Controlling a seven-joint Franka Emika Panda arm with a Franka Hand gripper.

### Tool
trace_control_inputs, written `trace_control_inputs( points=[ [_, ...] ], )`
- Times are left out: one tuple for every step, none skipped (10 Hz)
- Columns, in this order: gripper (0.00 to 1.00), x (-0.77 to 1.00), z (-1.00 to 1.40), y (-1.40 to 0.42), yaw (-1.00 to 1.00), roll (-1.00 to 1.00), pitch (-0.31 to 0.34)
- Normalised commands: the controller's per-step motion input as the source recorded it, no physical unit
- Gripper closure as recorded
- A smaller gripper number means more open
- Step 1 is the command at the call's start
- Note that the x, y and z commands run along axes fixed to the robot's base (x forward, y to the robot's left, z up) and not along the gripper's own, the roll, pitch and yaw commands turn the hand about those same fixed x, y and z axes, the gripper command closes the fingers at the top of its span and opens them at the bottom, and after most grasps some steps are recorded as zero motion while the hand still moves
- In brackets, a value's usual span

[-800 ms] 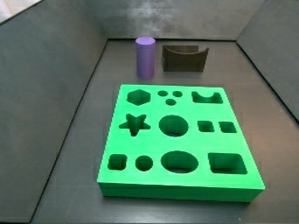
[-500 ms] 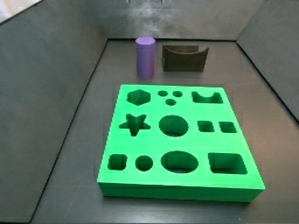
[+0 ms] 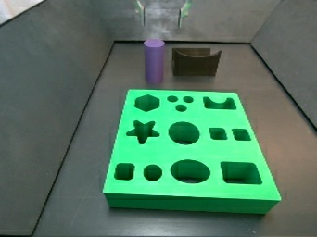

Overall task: Pick up the round object. Move up. Move to above the board. Insert the round object.
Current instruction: Pick up the round object.

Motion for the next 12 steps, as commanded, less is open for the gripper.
trace_control_inputs(
  points=[
    [0.00,0.00,-0.50,-0.24,0.00,0.05,-0.071],
    [0.00,-0.15,-0.49,-0.21,0.06,0.04,-0.139],
    [0.00,-0.26,-0.48,-0.27,0.08,0.09,-0.186],
    [0.00,-0.40,-0.48,-0.37,0.04,0.15,-0.217],
    [0.00,-0.43,-0.47,-0.39,0.00,0.16,-0.199],
    [0.00,-0.10,-0.23,-0.23,0.00,0.04,-0.091],
    [0.00,0.00,0.00,0.00,0.00,0.00,0.000],
    [1.00,0.00,0.00,0.00,0.00,0.00,0.000],
    [1.00,0.00,0.00,0.00,0.00,0.00,0.000],
    [1.00,0.00,0.00,0.00,0.00,0.00,0.000],
    [1.00,0.00,0.00,0.00,0.00,0.00,0.000],
    [1.00,0.00,0.00,0.00,0.00,0.00,0.000]
  ],
)
